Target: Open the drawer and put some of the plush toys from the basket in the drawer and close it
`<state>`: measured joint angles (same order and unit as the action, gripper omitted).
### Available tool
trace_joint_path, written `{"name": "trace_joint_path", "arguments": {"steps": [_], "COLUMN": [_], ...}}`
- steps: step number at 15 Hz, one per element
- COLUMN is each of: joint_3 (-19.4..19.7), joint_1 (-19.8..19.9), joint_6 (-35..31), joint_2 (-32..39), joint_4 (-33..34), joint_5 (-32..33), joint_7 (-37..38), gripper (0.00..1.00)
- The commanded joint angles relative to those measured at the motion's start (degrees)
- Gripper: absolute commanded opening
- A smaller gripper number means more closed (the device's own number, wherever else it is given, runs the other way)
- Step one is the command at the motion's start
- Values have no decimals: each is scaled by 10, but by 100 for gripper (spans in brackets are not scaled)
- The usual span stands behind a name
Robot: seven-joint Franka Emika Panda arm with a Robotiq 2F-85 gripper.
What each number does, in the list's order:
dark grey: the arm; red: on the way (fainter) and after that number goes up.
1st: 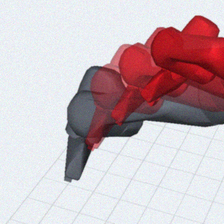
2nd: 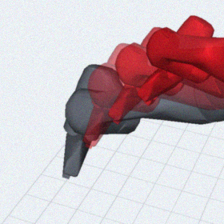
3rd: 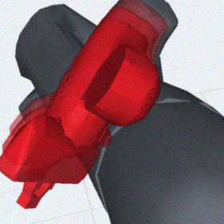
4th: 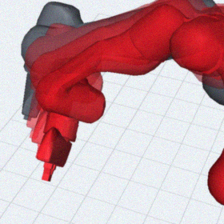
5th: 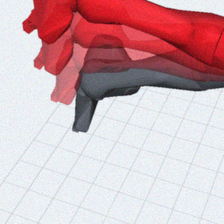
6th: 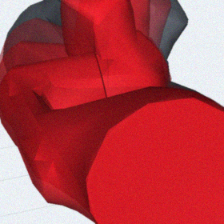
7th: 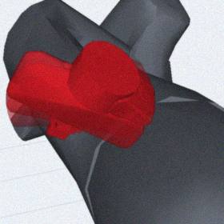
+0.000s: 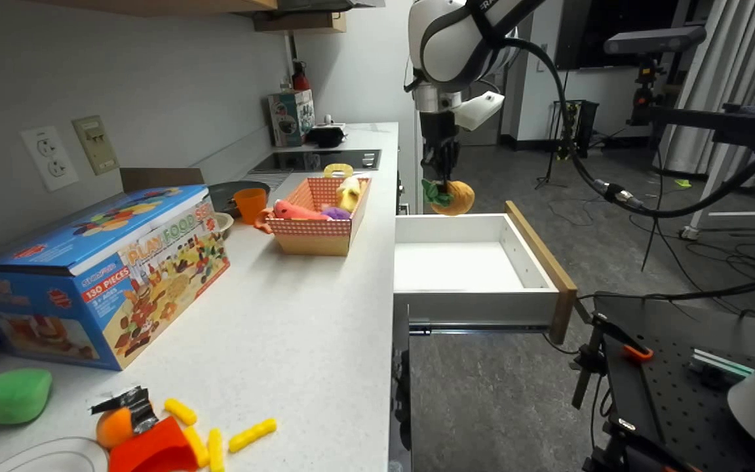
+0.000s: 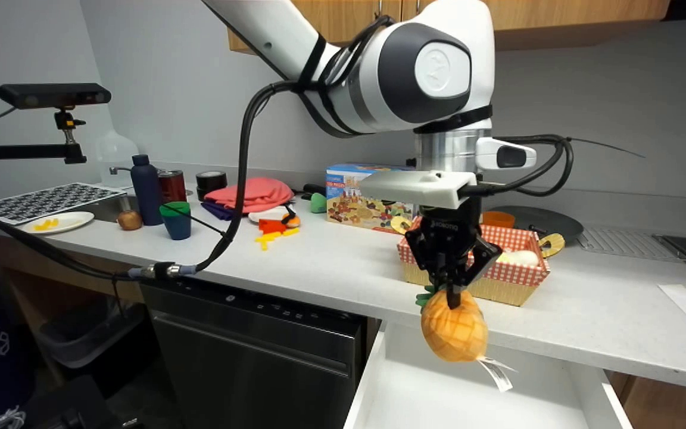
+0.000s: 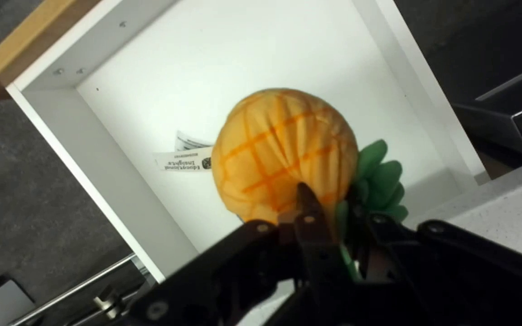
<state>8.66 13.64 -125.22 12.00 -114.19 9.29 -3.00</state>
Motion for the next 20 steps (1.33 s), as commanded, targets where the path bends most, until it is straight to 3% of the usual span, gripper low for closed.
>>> {"name": "trace_joint_path", "arguments": {"steps": [1,4,8,16,17,20], "joint_3": [17,19,20,20,15,3], "joint_1": [-23,-26,-24,-16,-16,-10], "joint_6": [39,26,-40,-254,-307,-410], "joint_2": [-14,-15,-17,-13,60,100], "joint_4": [2,-3,-16,-54,8,29], "joint_5": [48,81,106,82,71,49], "joint_7": [55,74,74,41,34,-5], "gripper": [47,70,99,100,100,100]}}
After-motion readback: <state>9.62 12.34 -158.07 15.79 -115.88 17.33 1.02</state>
